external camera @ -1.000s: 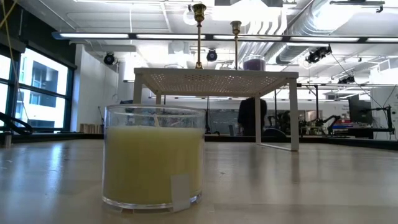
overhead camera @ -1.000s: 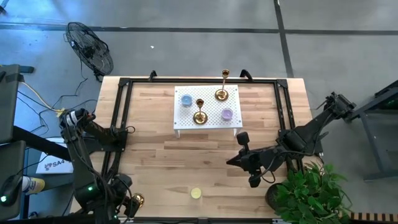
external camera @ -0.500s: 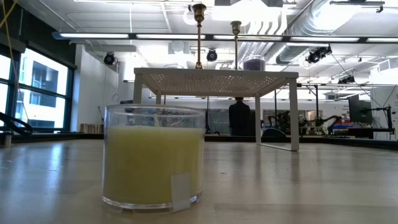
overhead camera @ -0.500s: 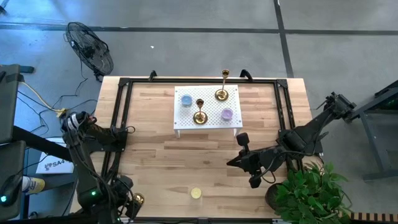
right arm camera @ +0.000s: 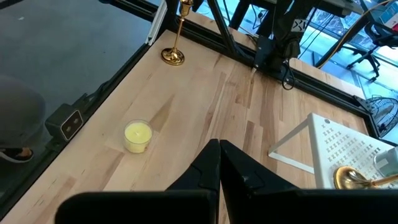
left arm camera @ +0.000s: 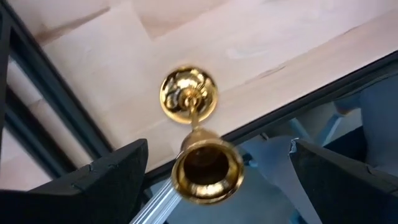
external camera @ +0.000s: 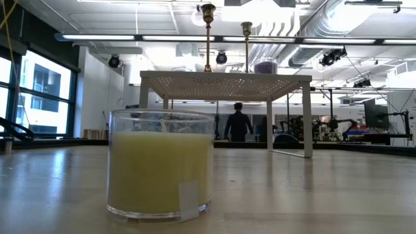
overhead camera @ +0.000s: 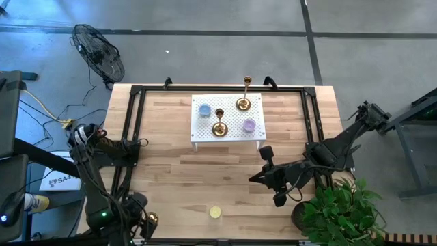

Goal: Pick & Place candle stick holders
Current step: Put the gold candle holder on the shelf

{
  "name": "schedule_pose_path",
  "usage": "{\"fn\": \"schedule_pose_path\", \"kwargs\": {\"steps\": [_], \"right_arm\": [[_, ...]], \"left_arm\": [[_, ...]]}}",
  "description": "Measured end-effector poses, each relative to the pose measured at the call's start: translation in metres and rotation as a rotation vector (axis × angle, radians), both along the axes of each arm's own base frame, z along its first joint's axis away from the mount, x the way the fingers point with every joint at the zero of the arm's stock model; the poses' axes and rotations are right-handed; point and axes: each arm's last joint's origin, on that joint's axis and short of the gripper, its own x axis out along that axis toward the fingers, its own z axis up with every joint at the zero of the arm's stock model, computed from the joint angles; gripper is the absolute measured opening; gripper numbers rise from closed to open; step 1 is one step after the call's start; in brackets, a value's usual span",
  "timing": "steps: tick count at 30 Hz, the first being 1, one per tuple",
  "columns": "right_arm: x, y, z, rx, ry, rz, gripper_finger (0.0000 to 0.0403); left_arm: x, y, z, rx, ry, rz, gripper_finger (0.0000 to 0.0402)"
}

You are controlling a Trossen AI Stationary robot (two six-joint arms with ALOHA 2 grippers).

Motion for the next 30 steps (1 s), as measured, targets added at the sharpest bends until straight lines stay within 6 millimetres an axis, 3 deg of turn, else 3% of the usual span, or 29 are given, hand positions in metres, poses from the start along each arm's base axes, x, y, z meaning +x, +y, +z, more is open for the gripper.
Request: {"fn": "schedule_pose_path", "kwargs": {"steps": [30], "right_arm": [[-0.0001, 0.0001, -0.0001, 0.004, 0.002, 0.001, 0.0]], "left_arm": [[0.0007, -0.001, -0.0069, 0.045, 0.025, 0.011, 0.0383]]}}
